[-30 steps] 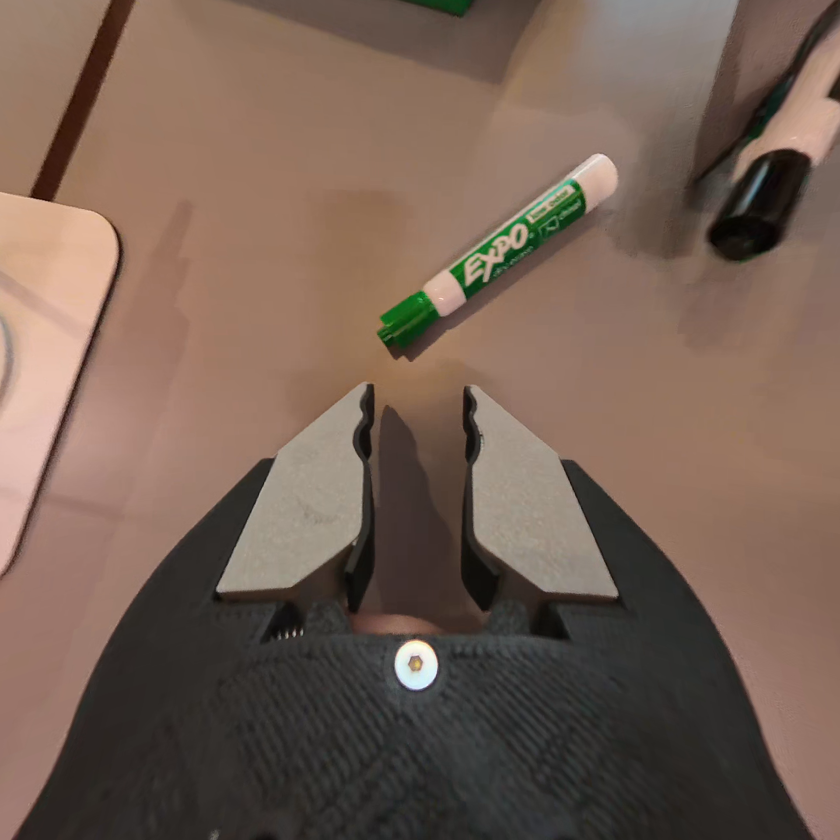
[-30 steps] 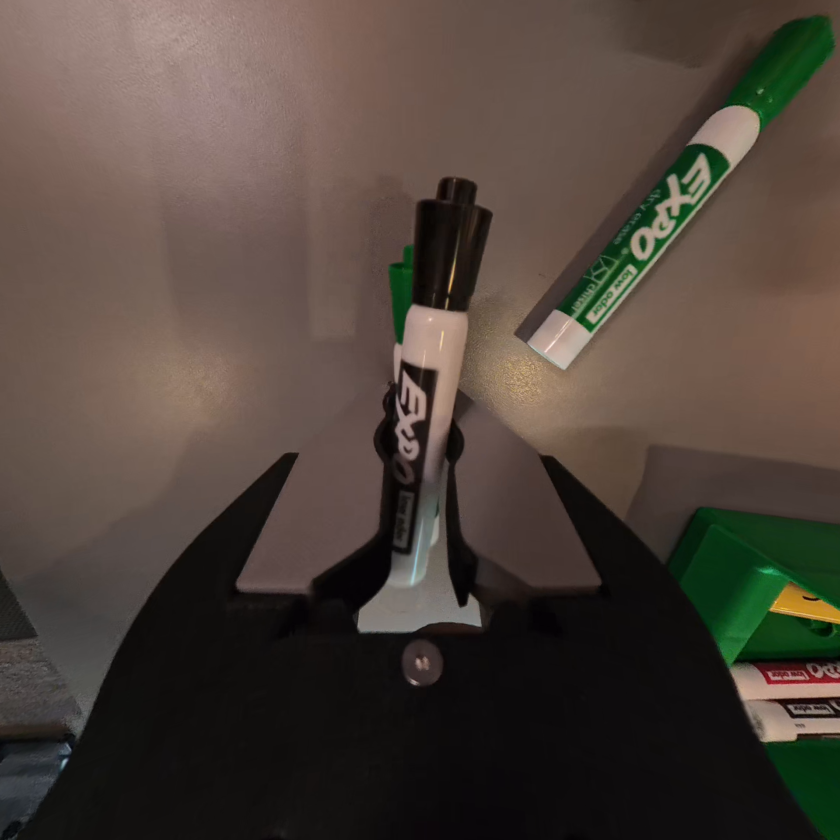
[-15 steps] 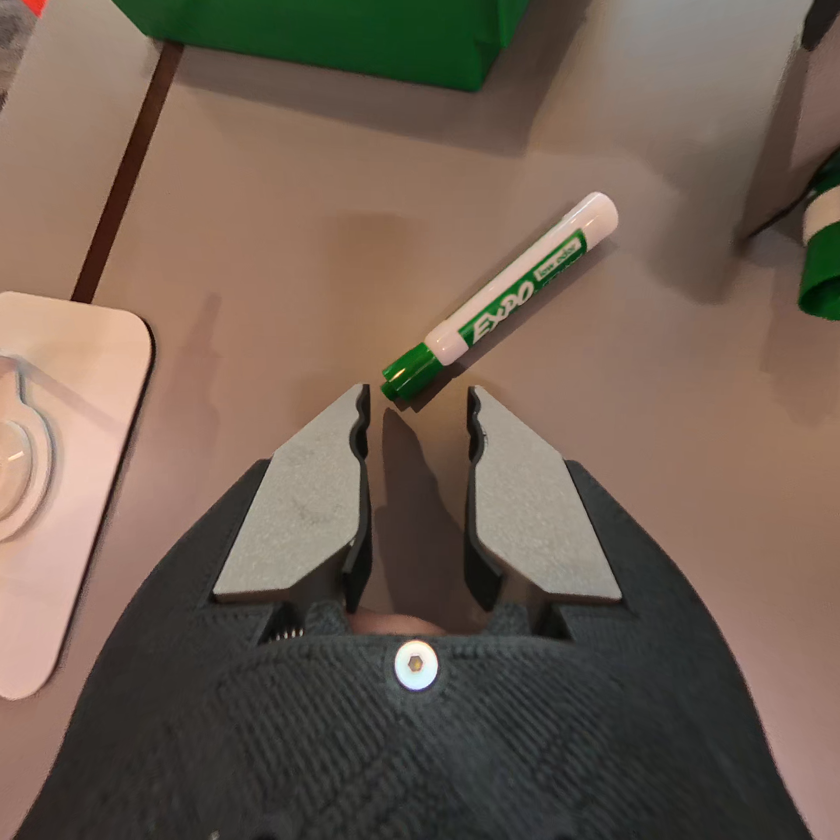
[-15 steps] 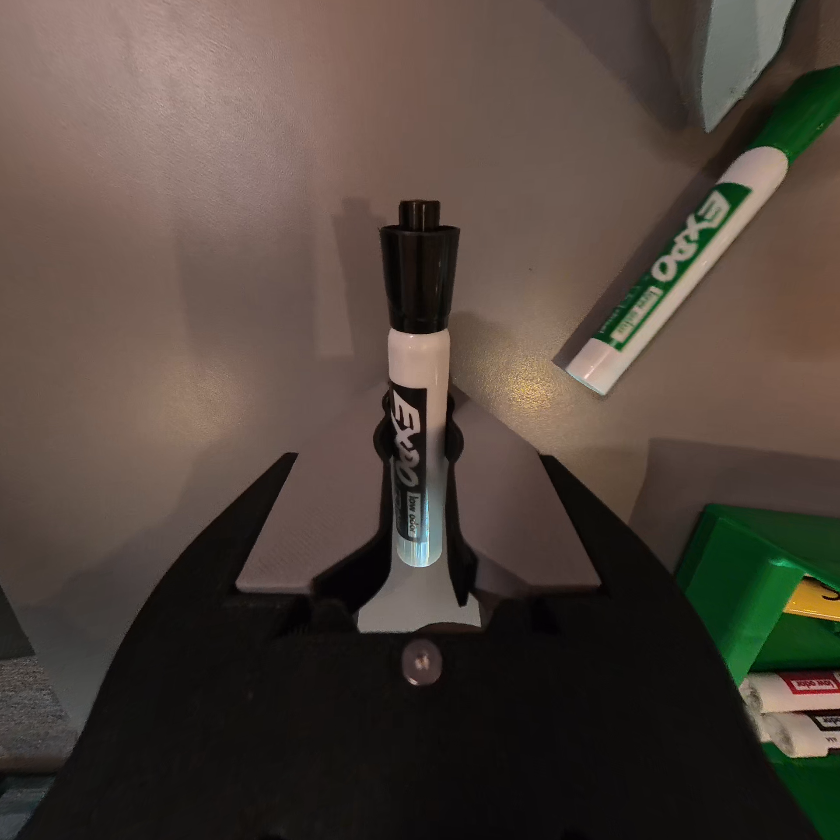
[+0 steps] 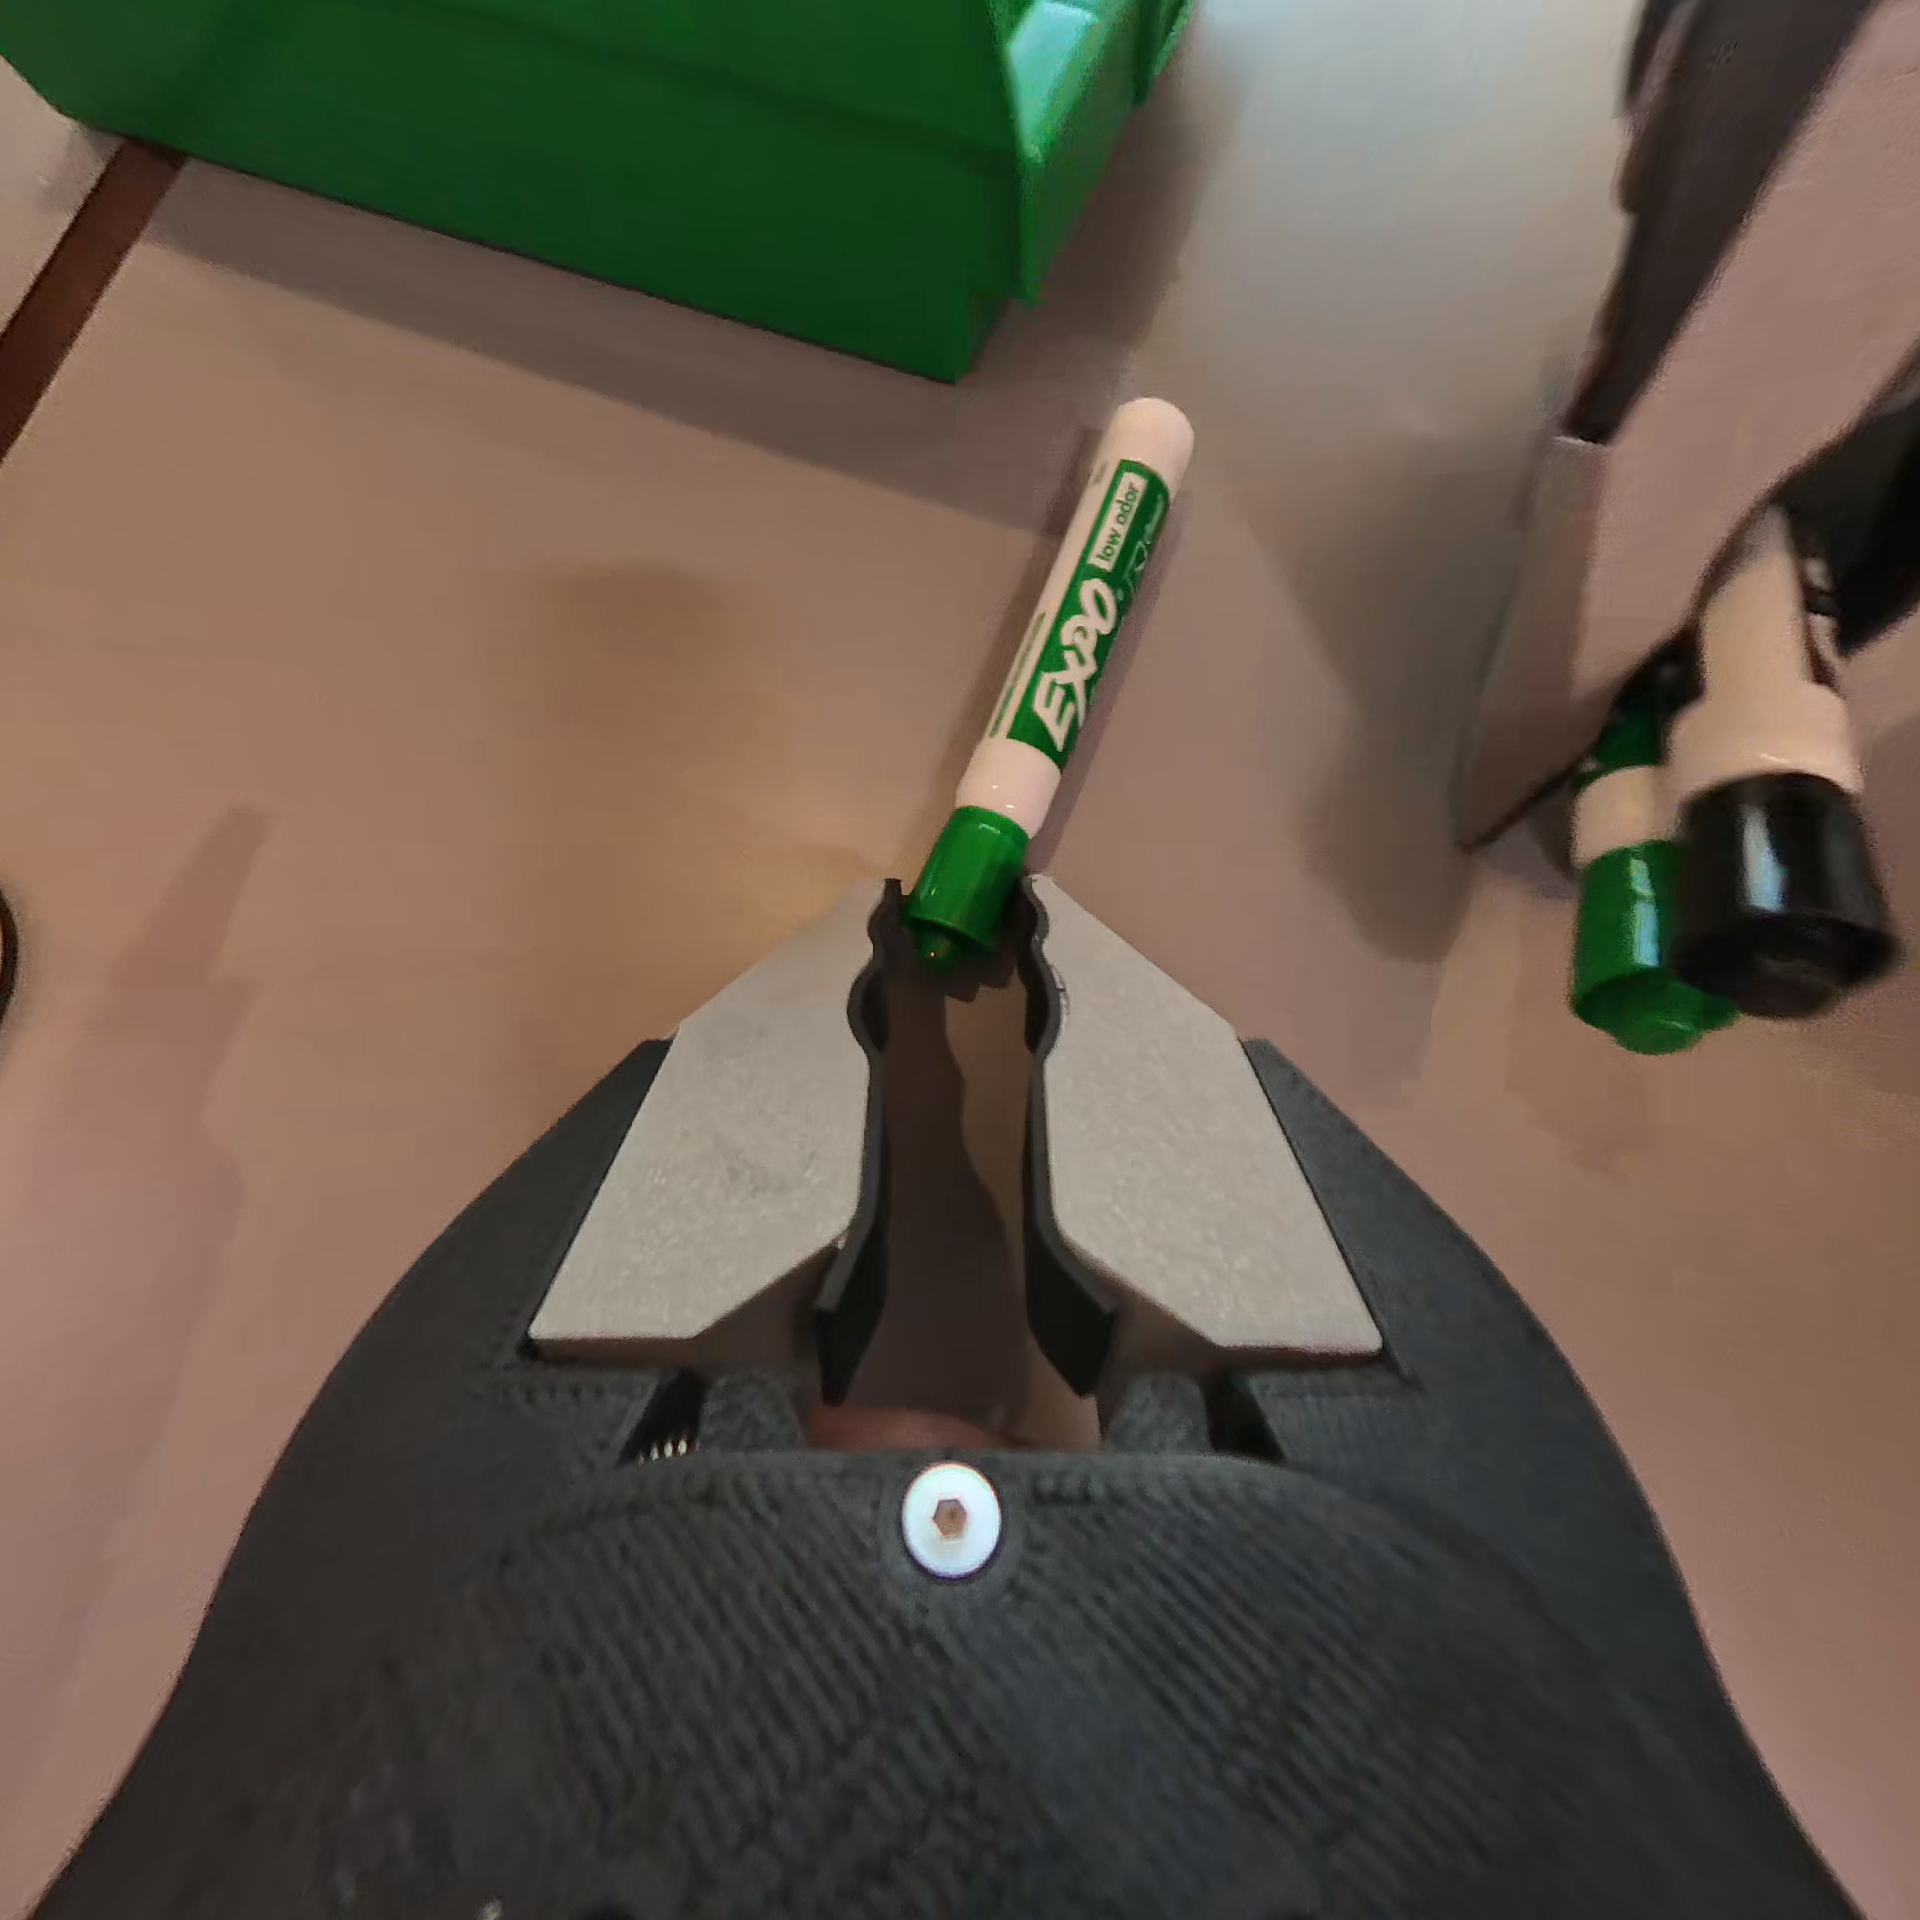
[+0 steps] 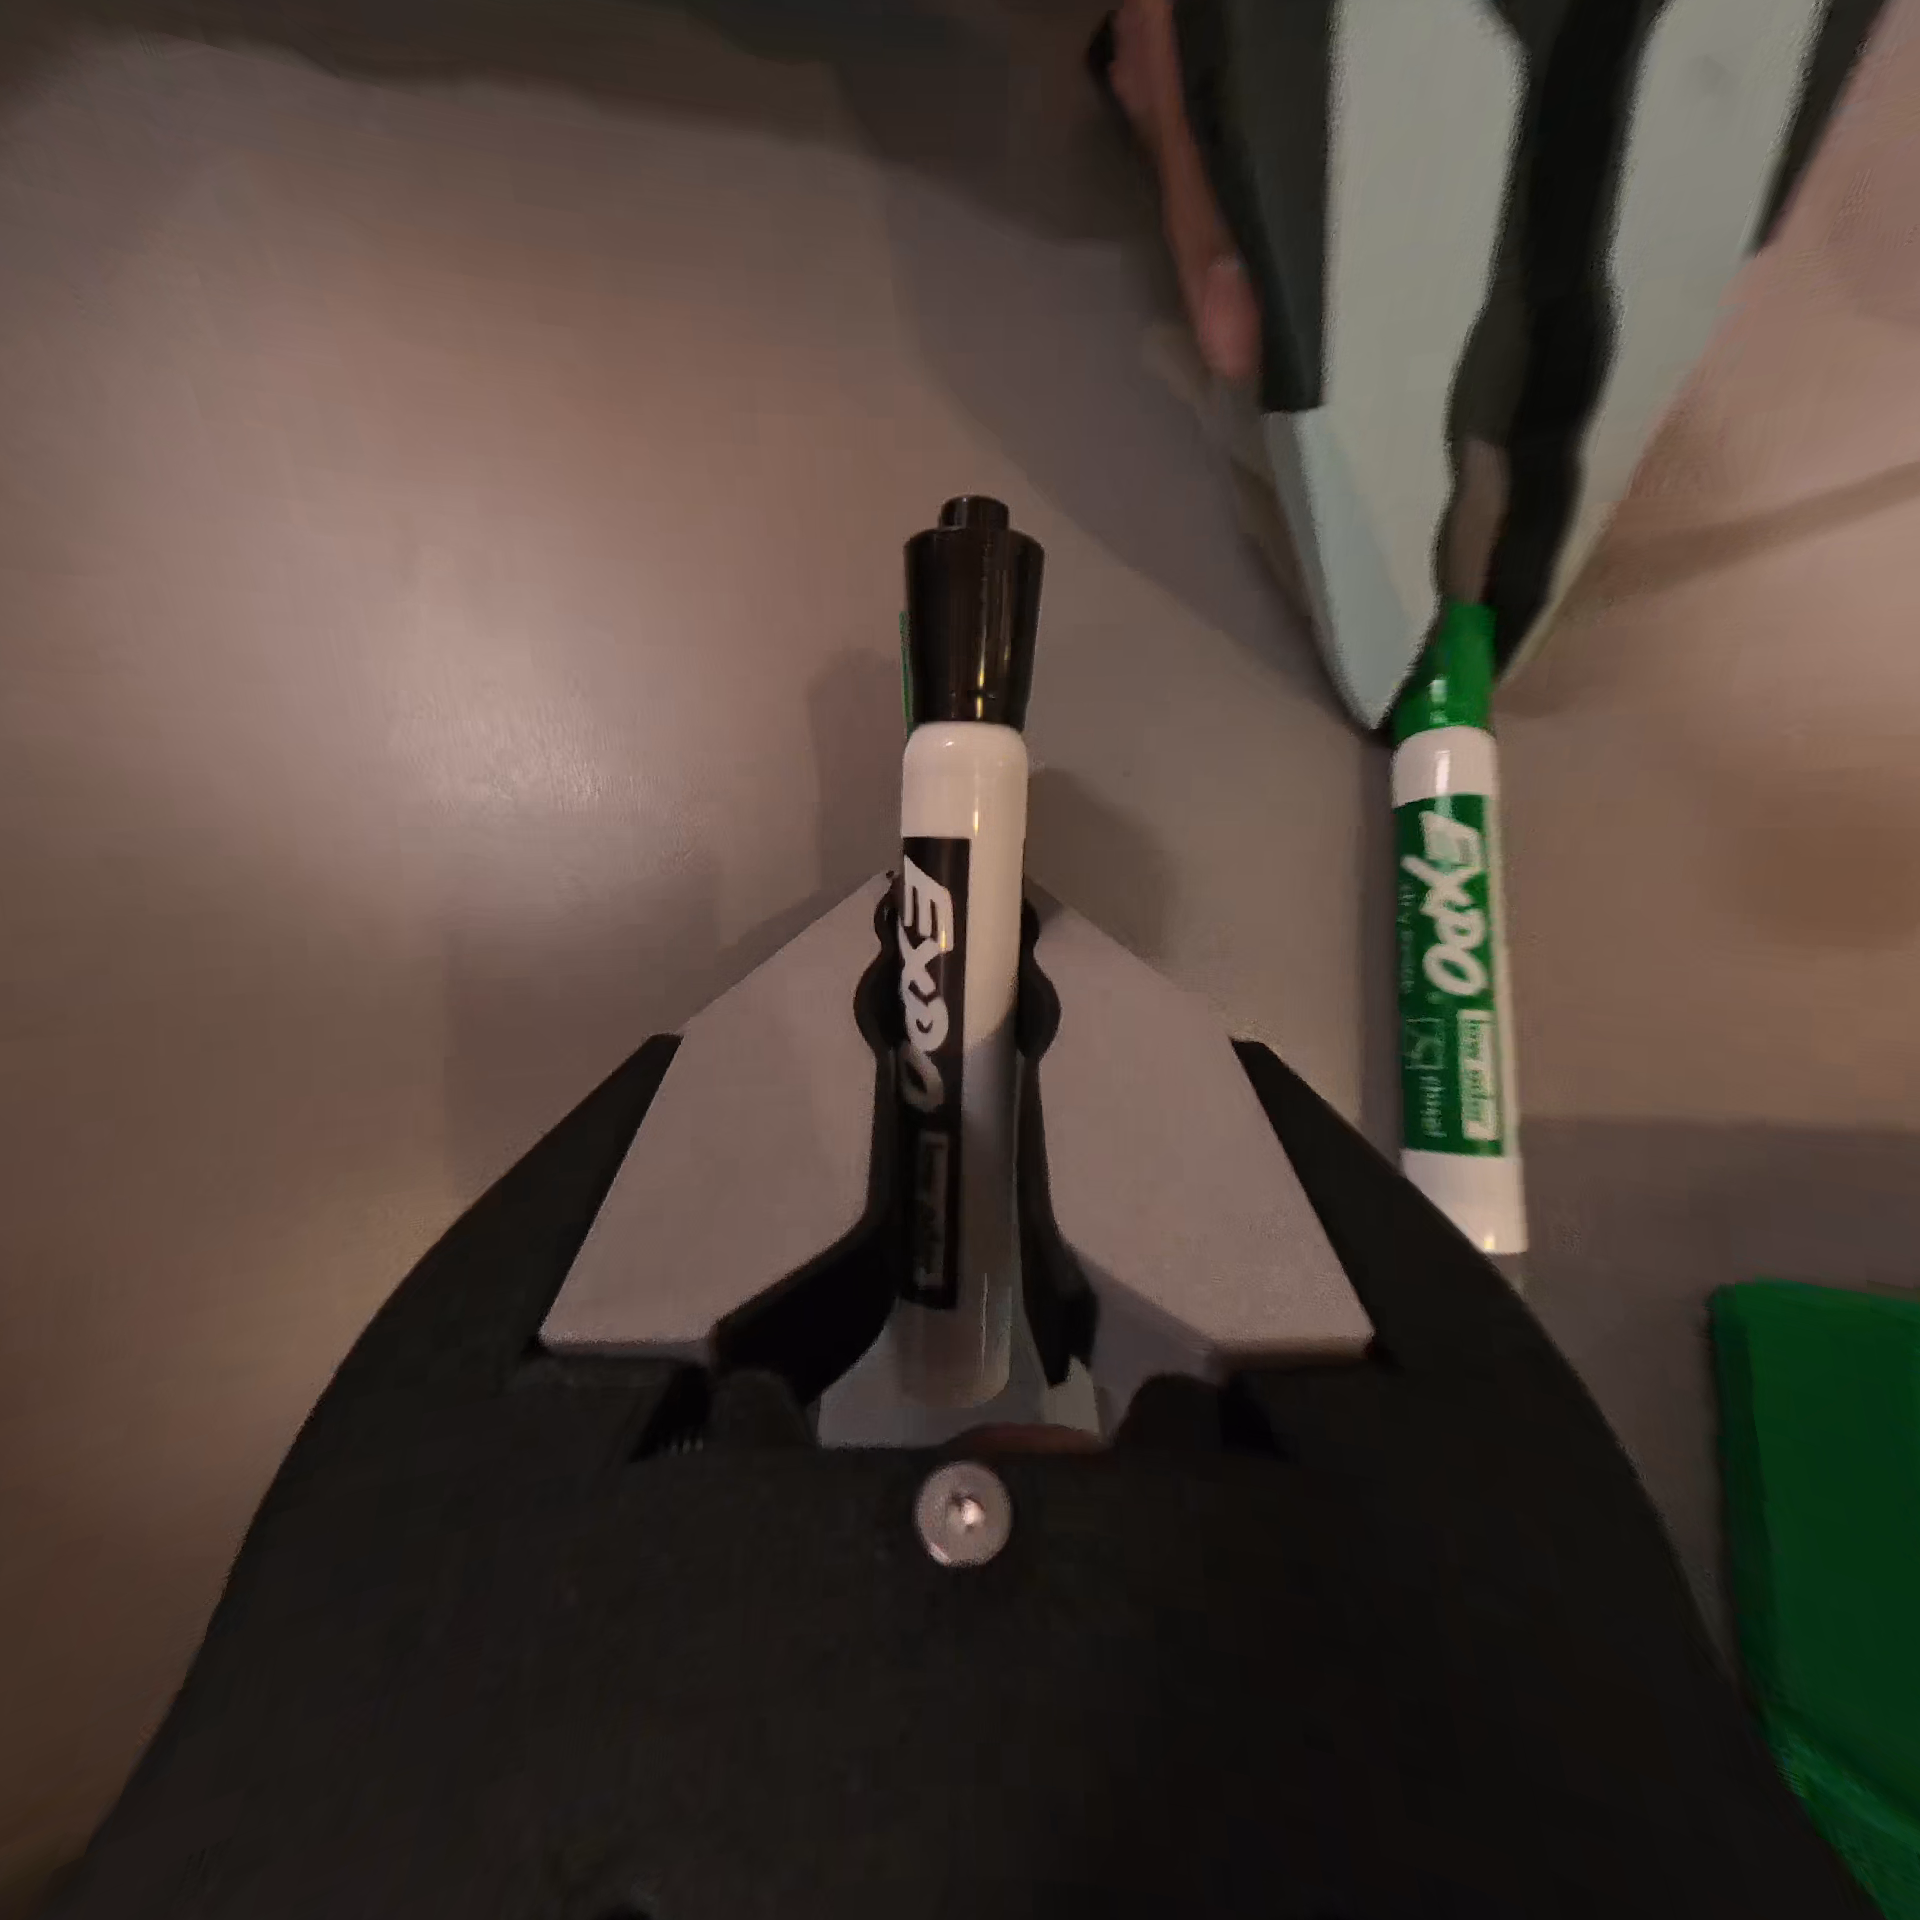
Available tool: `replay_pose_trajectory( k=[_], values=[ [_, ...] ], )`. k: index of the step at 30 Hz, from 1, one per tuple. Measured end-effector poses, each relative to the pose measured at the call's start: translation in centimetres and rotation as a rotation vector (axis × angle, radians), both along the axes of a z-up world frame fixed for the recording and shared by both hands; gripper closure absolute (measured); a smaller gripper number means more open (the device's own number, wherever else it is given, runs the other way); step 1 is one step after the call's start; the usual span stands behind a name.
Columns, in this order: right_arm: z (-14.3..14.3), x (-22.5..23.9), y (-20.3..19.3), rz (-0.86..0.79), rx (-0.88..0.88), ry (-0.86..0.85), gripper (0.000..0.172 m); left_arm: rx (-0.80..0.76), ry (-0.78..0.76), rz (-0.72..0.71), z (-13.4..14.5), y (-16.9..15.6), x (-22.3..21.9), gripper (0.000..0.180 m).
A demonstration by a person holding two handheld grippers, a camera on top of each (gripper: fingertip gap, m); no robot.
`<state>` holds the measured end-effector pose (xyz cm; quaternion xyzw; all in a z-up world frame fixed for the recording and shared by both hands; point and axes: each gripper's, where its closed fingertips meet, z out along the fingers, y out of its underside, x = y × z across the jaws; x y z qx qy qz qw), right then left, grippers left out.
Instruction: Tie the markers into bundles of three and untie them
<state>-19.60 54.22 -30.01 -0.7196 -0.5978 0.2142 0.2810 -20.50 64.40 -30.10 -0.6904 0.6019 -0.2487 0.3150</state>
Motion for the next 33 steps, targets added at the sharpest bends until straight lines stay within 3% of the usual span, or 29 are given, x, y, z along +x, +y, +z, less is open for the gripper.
replay_pose_trajectory(
  k=[6,11,14,18,26,28,33],
  values=[
    [3.7,-0.2,1.6,-0.087,0.021,0.311,0.157,0.017,0.01,0.054,0.4,-0.5,-1.2,0.154],
    [3.5,0.0,2.7,-0.145,0.065,0.347,0.157,0.054,-0.043,0.132,1.0,-1.1,-3.3,0.148],
    [5.0,-1.3,2.7,-0.152,0.105,0.433,0.157,0.06,-0.161,0.108,2.6,-3.4,-3.4,0.148],
    [4.5,-2.4,2.5,-0.147,0.134,0.377,0.157,0.043,-0.36,0.078,6.2,-6.3,-2.9,0.157],
    [4.2,-4.3,1.5,-0.099,0.195,0.337,0.157,-0.07,-0.525,0.006,8.4,-9.5,-1.1,0.155],
    [4.5,-4.9,1.1,-0.088,0.2,0.363,0.157,-0.09,-0.581,0.008,9.3,-9.8,-1.0,0.164],
    [4.5,-5.2,1.2,-0.099,0.203,0.377,0.156,-0.016,-0.513,0.029,9.3,-9.7,-1.5,0.164]
  ],
)
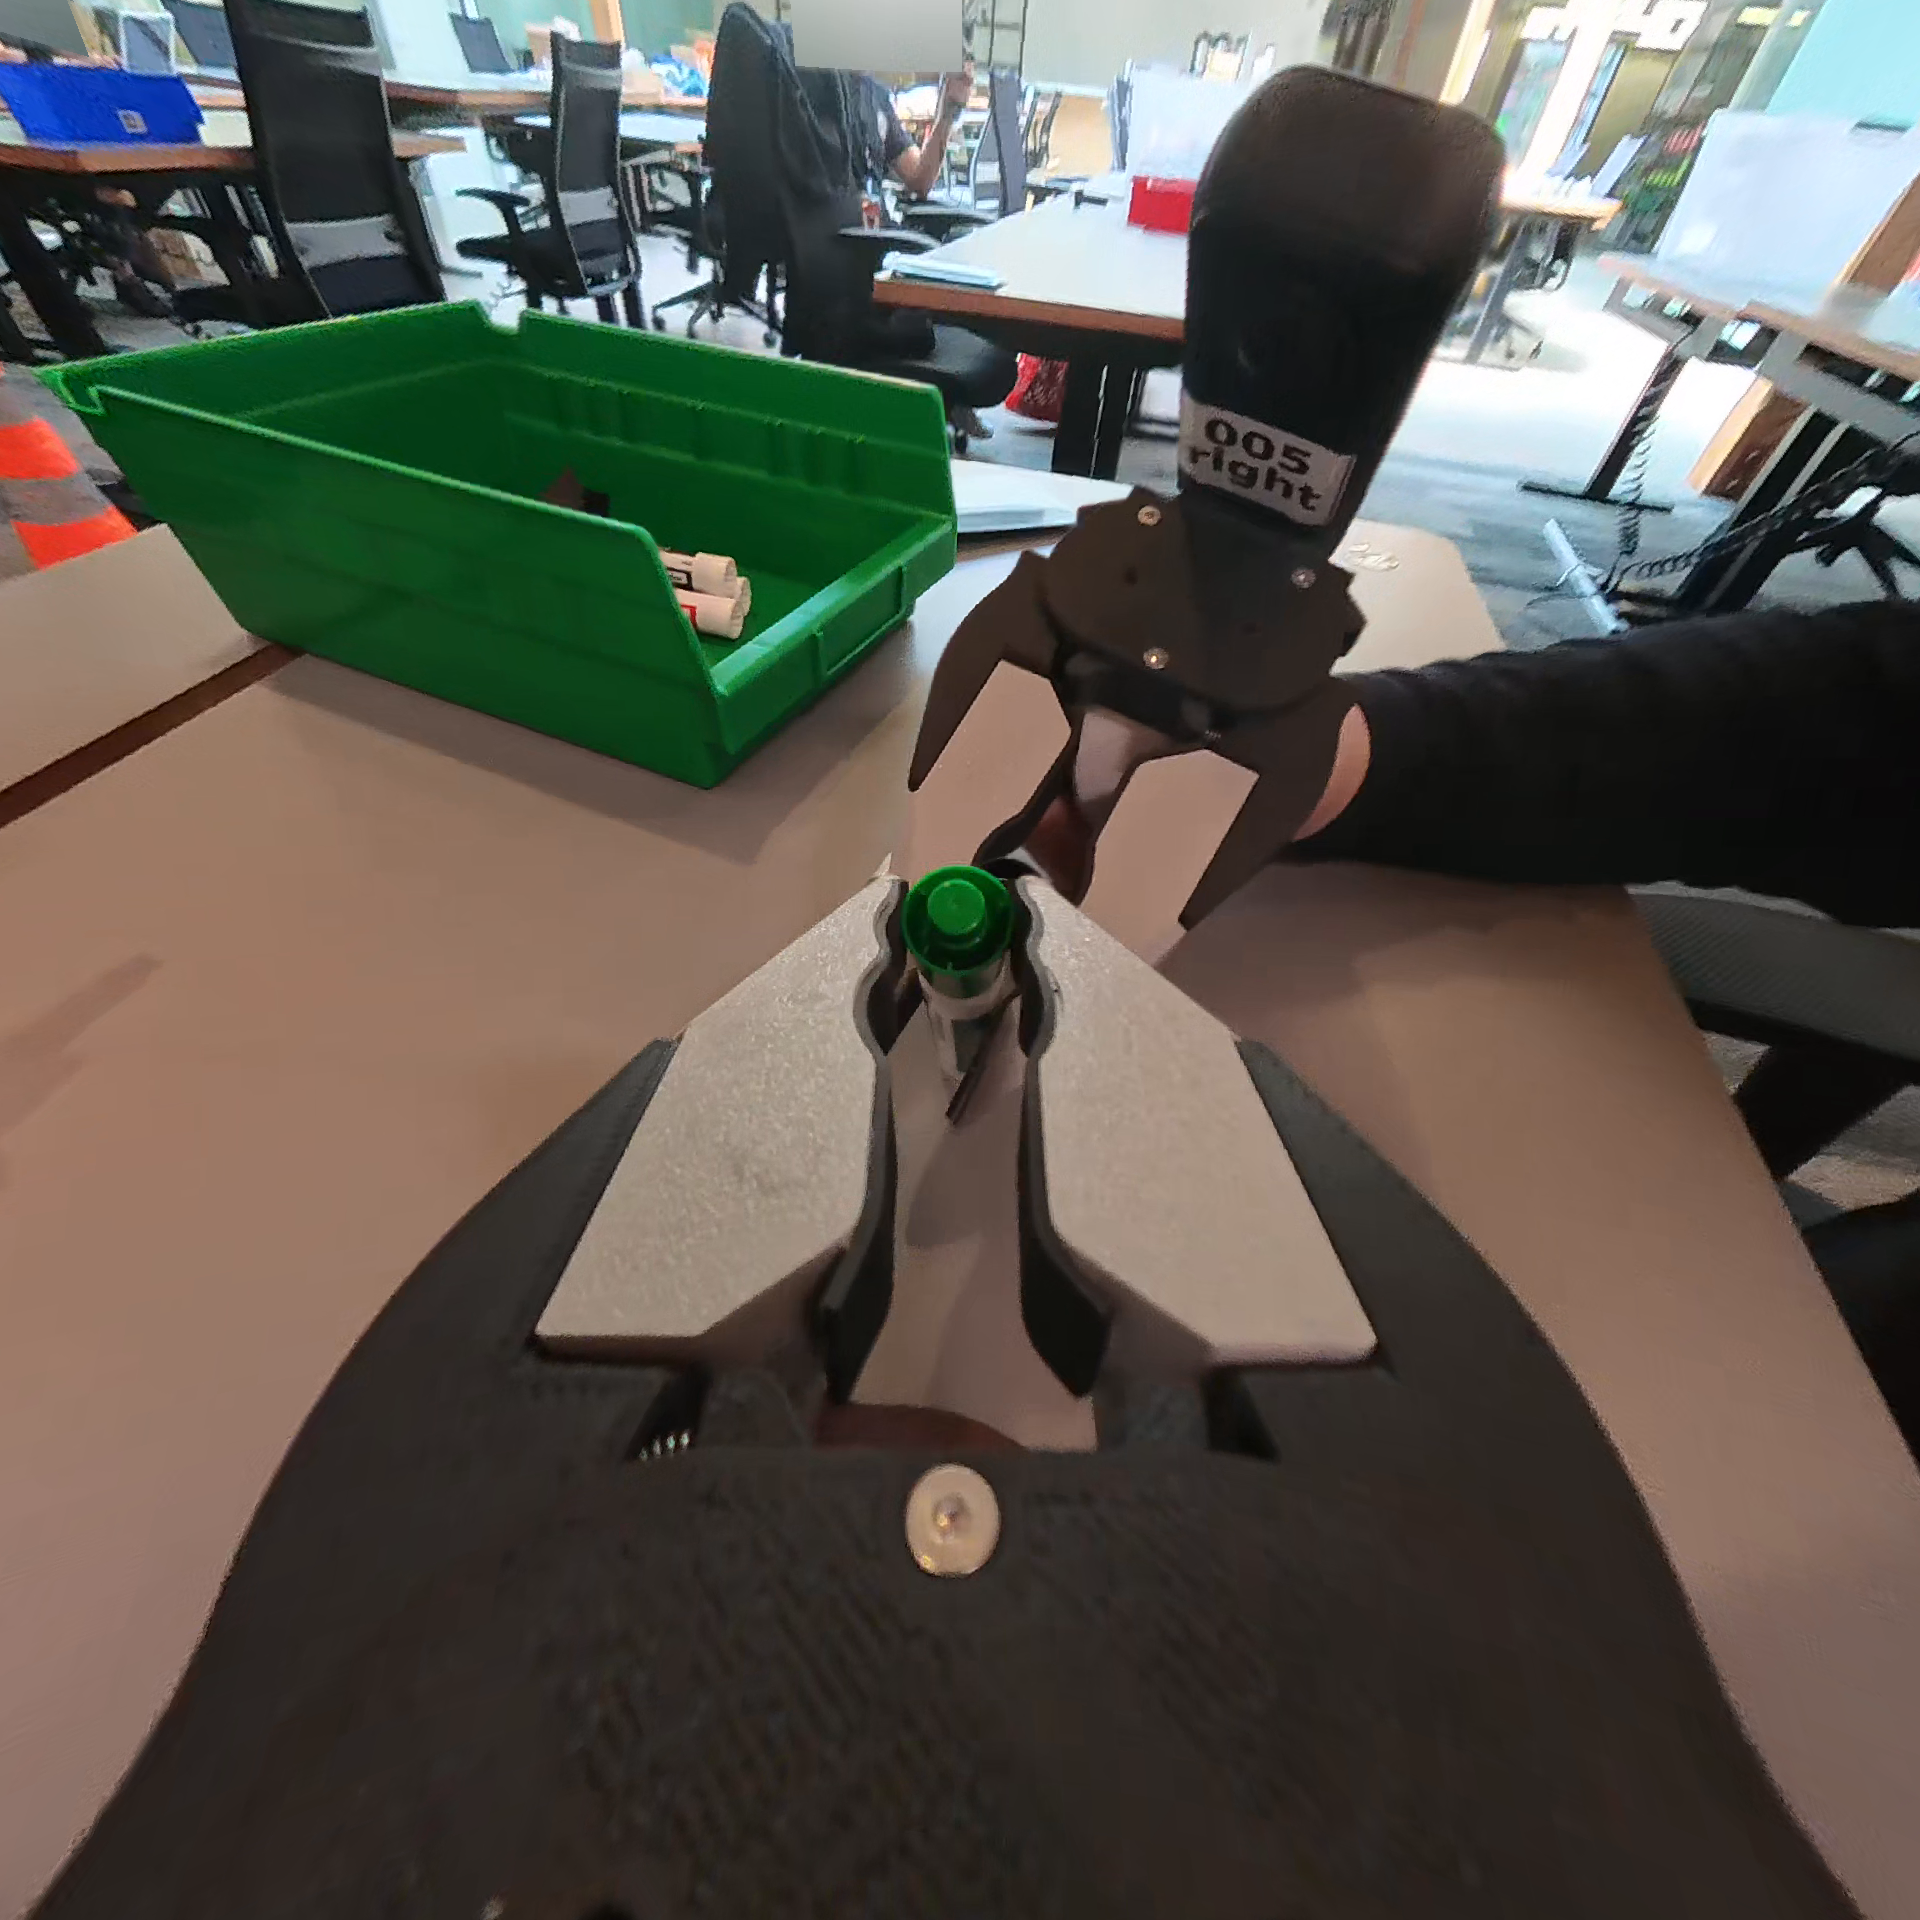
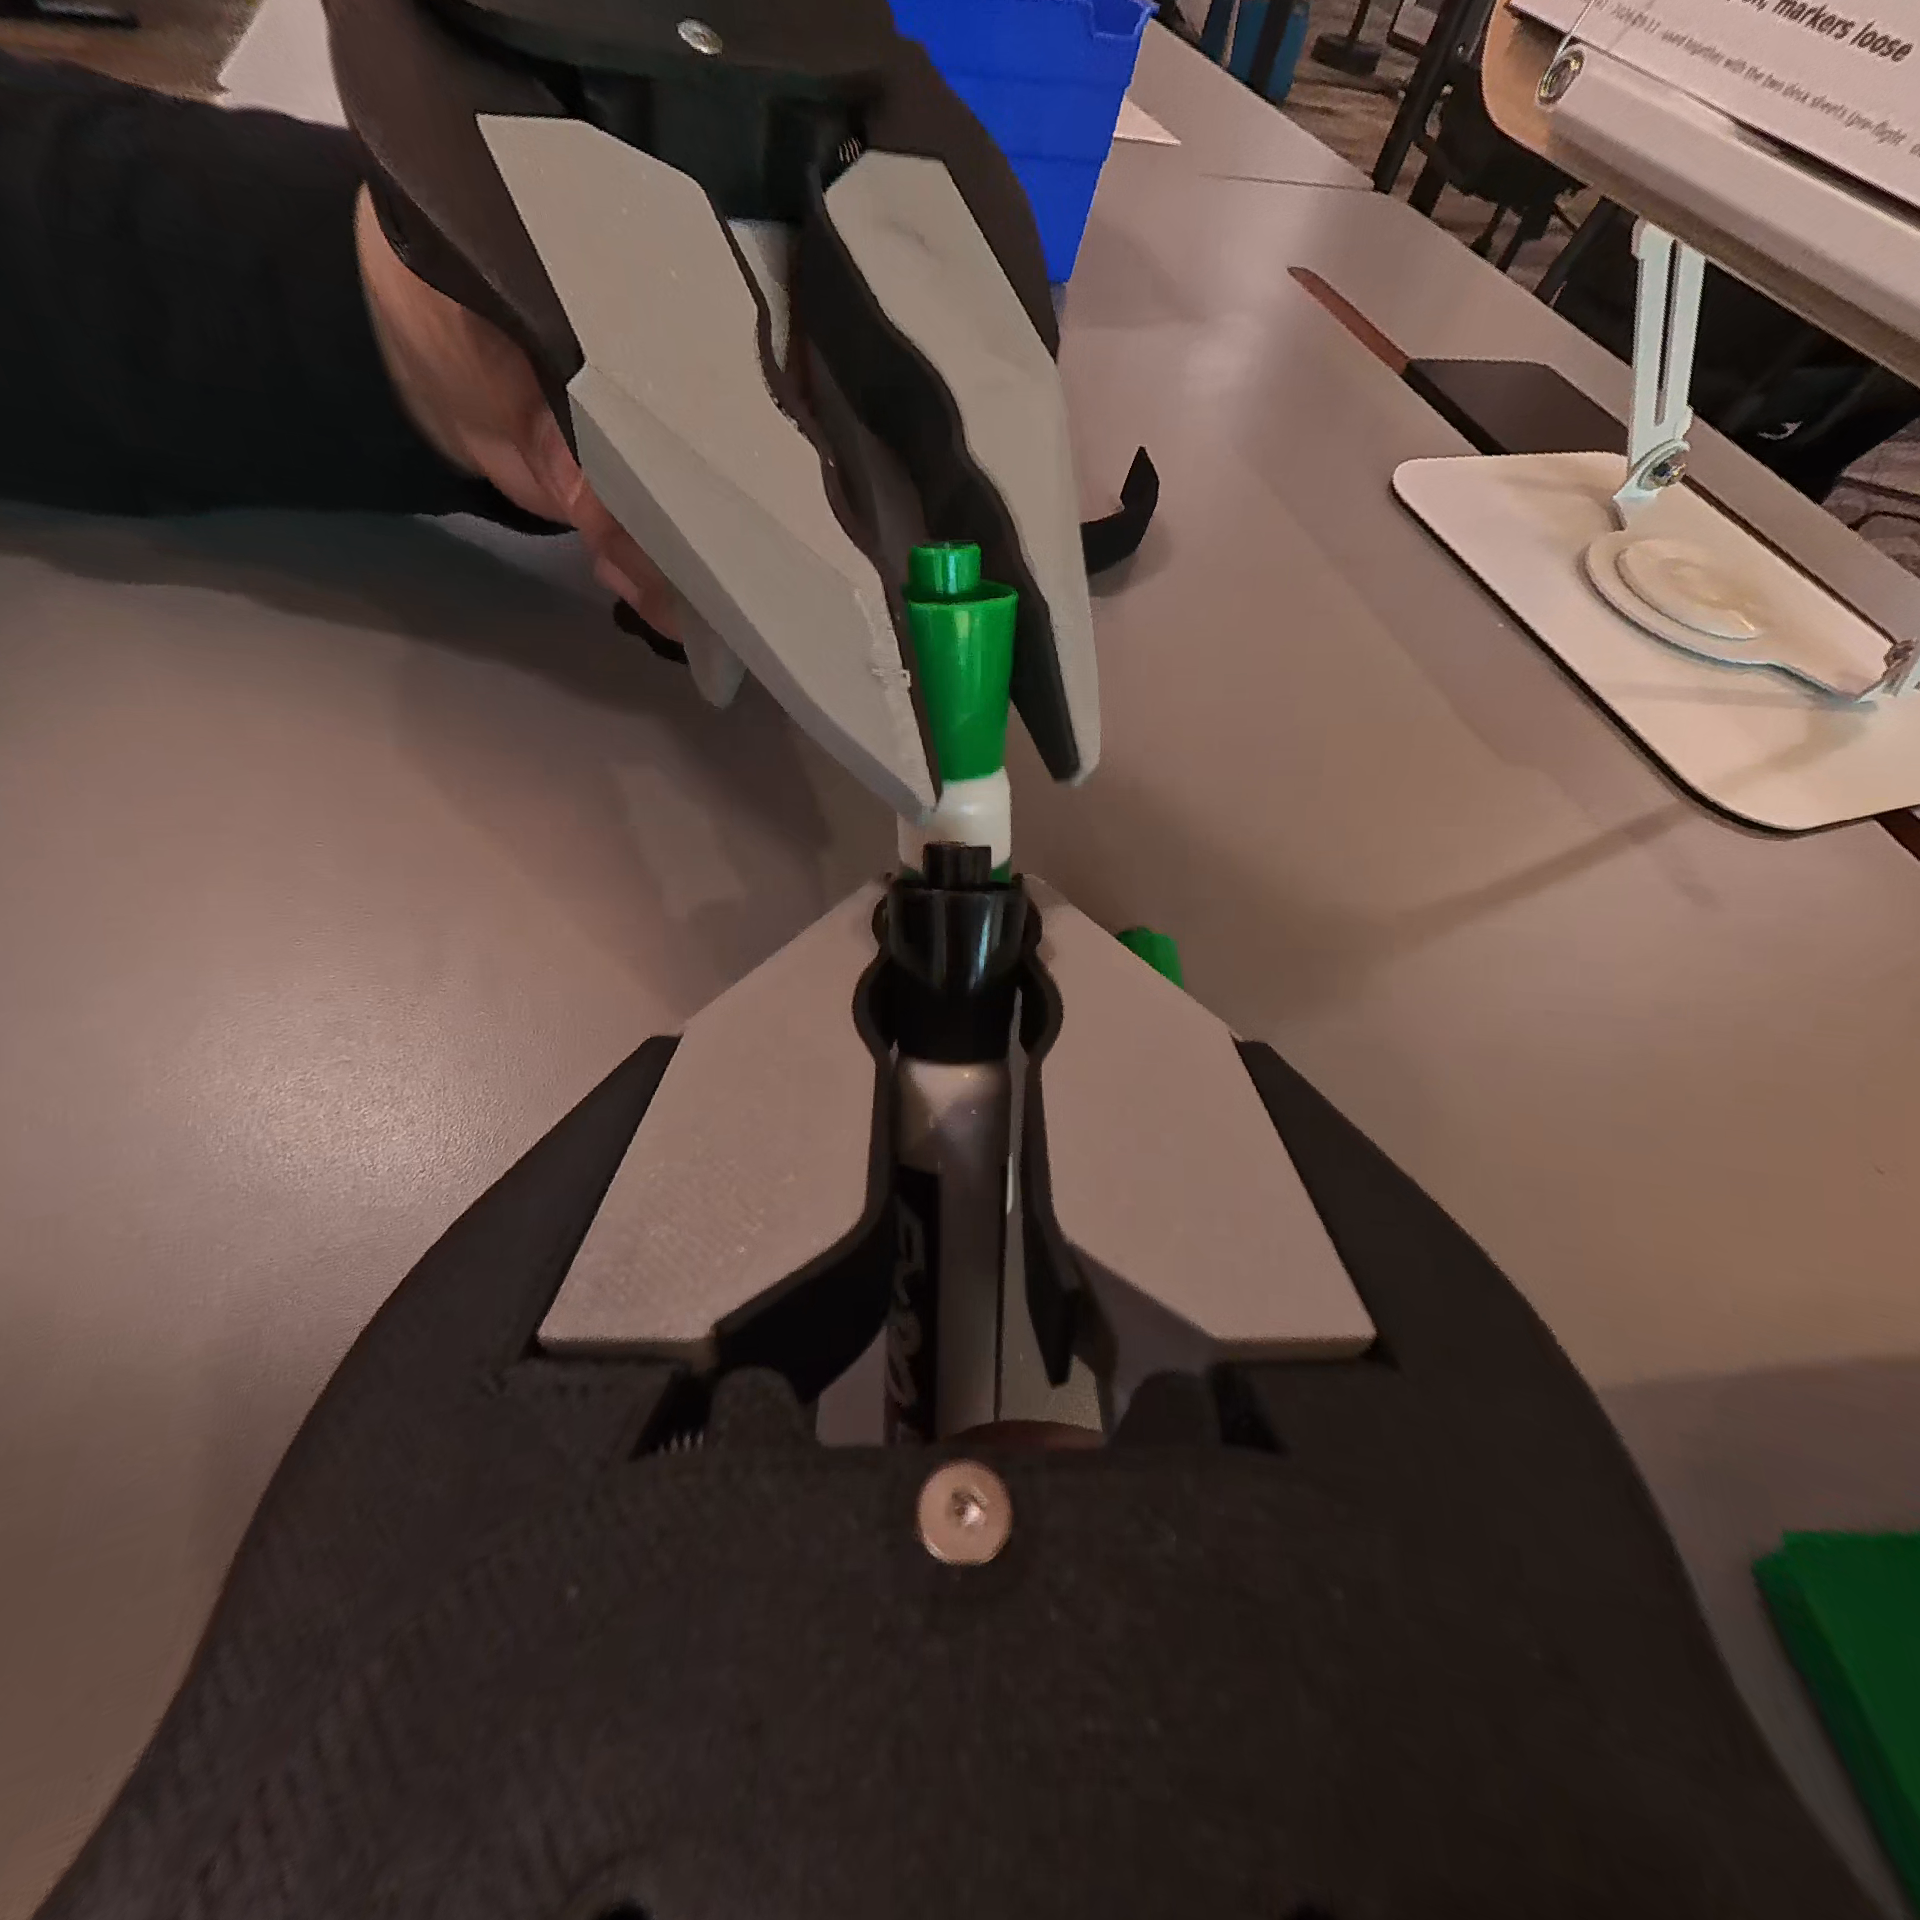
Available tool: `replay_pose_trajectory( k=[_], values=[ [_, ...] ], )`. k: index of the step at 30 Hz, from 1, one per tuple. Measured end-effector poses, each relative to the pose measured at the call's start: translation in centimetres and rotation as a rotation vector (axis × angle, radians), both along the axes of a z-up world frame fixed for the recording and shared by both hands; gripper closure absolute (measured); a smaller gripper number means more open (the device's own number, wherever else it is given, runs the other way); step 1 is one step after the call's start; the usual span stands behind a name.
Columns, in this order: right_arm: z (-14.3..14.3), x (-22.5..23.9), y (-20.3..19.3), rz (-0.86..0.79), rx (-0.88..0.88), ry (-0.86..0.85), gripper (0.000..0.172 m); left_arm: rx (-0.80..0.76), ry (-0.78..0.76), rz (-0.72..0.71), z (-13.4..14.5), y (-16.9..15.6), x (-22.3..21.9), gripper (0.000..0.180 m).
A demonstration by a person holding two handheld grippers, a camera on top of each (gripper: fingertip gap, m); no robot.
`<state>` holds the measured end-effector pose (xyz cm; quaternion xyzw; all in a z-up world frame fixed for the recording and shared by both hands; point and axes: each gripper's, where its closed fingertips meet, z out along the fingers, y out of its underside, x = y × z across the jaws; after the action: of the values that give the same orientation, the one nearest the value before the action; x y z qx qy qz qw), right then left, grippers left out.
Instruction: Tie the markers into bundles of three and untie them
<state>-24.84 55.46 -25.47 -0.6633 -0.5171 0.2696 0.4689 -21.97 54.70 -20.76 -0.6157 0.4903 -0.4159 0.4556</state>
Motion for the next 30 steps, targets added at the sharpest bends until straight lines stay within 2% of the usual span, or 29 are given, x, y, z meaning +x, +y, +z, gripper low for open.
replay_pose_trajectory(
  k=[8,12,17,20,24,30],
  values=[
    [-0.2,1.3,0.3,-0.011,-0.037,0.002,0.157,-0.068,0.085,0.062,-0.1,1.8,-3.4,0.164],
    [-1.3,1.6,0.3,-0.012,-0.033,-0.078,0.165,-0.089,0.122,0.062,-0.1,2.0,-4.8,0.164],
    [-2.1,1.4,0.1,-0.008,0.002,-0.145,0.161,-0.079,0.128,0.061,0.9,1.7,-6.0,0.164],
    [-1.8,1.2,0.0,-0.001,-0.002,-0.121,0.161,-0.079,0.113,0.07,1.4,1.8,-6.1,0.163],
    [-1.6,1.2,-0.4,0.02,-0.026,-0.1,0.158,-0.037,0.165,0.073,0.3,1.7,-5.6,0.163],
    [-1.7,1.4,-1.3,0.073,-0.056,-0.119,0.153,0.004,0.178,0.068,0.3,1.1,-5.0,0.163]
  ],
)
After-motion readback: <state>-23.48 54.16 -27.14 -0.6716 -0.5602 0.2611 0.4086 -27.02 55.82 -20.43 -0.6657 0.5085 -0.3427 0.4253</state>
